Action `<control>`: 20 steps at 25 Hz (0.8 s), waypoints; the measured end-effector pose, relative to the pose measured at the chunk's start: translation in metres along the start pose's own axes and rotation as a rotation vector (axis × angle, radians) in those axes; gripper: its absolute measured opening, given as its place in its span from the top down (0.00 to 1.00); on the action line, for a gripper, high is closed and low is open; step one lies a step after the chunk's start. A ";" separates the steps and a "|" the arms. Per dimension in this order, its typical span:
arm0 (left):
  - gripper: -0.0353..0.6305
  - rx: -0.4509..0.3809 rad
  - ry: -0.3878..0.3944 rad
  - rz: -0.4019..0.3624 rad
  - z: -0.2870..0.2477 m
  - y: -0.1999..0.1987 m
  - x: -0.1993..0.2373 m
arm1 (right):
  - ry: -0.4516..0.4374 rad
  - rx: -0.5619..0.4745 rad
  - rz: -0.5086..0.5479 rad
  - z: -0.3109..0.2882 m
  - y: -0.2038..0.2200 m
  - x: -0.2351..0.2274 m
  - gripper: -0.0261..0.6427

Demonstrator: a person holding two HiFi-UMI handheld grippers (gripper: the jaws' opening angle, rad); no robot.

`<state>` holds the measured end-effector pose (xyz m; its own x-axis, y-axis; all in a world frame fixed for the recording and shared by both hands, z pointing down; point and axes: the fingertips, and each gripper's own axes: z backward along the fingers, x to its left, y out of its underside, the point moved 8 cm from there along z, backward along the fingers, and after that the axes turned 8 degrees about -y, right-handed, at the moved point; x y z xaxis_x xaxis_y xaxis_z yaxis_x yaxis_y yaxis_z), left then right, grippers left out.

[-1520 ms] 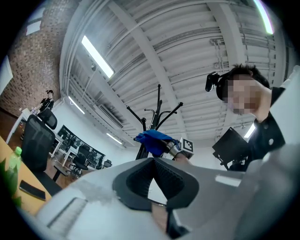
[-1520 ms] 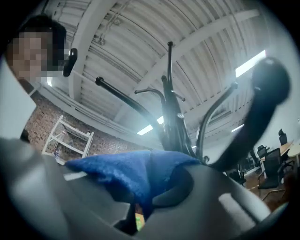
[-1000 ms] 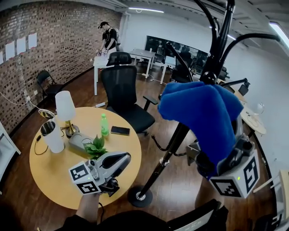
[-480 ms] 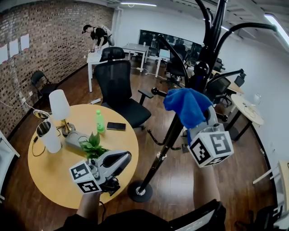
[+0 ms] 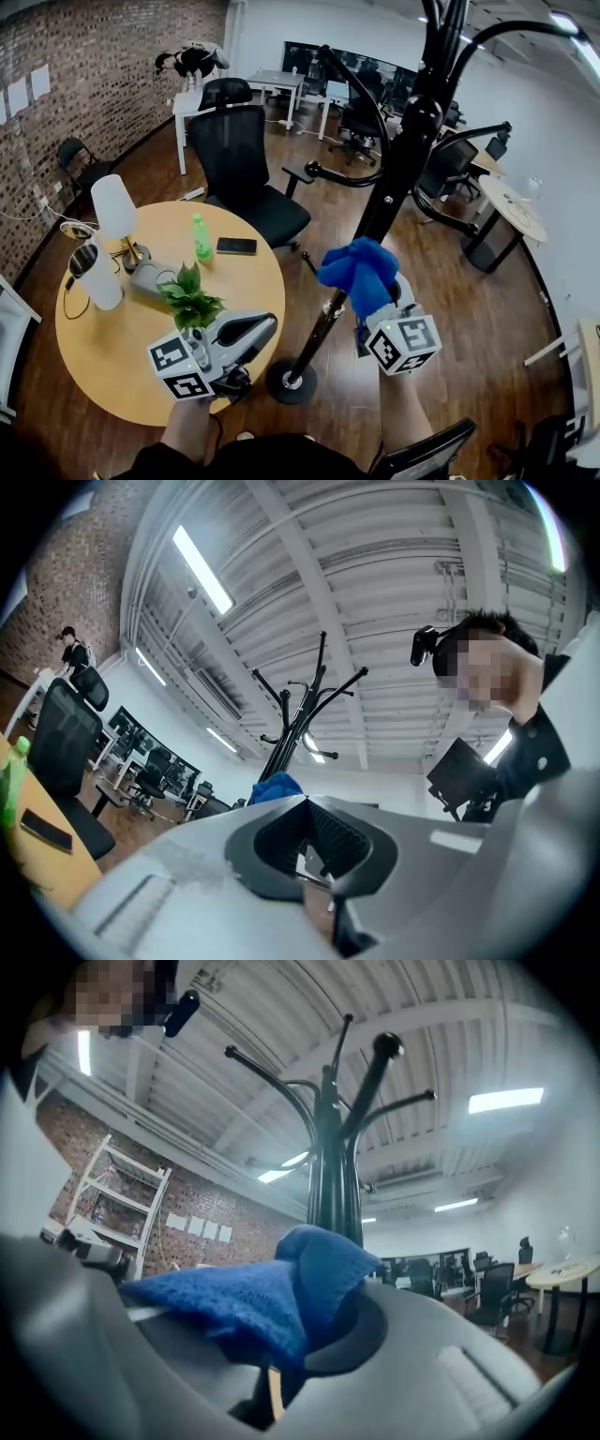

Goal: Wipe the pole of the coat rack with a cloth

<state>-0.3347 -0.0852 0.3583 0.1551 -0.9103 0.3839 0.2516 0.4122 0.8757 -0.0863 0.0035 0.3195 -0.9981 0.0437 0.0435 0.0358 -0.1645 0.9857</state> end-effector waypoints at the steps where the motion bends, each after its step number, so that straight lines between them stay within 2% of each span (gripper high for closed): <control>1: 0.94 0.001 -0.002 0.004 0.000 0.001 0.000 | -0.010 0.027 -0.034 0.003 0.018 -0.001 0.92; 8: 0.94 0.019 0.000 0.029 -0.005 0.009 -0.001 | -0.017 0.280 -0.260 0.017 0.124 0.005 0.92; 11: 0.94 0.026 0.011 0.034 -0.009 0.010 -0.002 | -0.025 0.284 -0.397 0.026 0.137 0.014 0.92; 16: 0.94 0.034 0.015 0.035 -0.013 0.012 -0.003 | -0.228 0.299 -0.561 0.037 0.116 0.047 0.92; 18: 0.94 0.040 0.015 0.036 -0.014 0.013 -0.002 | -0.223 0.281 -0.572 0.035 0.121 0.046 0.92; 20: 0.94 0.039 0.014 0.034 -0.014 0.012 -0.002 | -0.161 0.261 -0.584 0.031 0.132 0.032 0.92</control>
<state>-0.3181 -0.0776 0.3641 0.1767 -0.8950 0.4096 0.2083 0.4408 0.8731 -0.1121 0.0140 0.4561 -0.8378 0.2036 -0.5065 -0.4781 0.1743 0.8608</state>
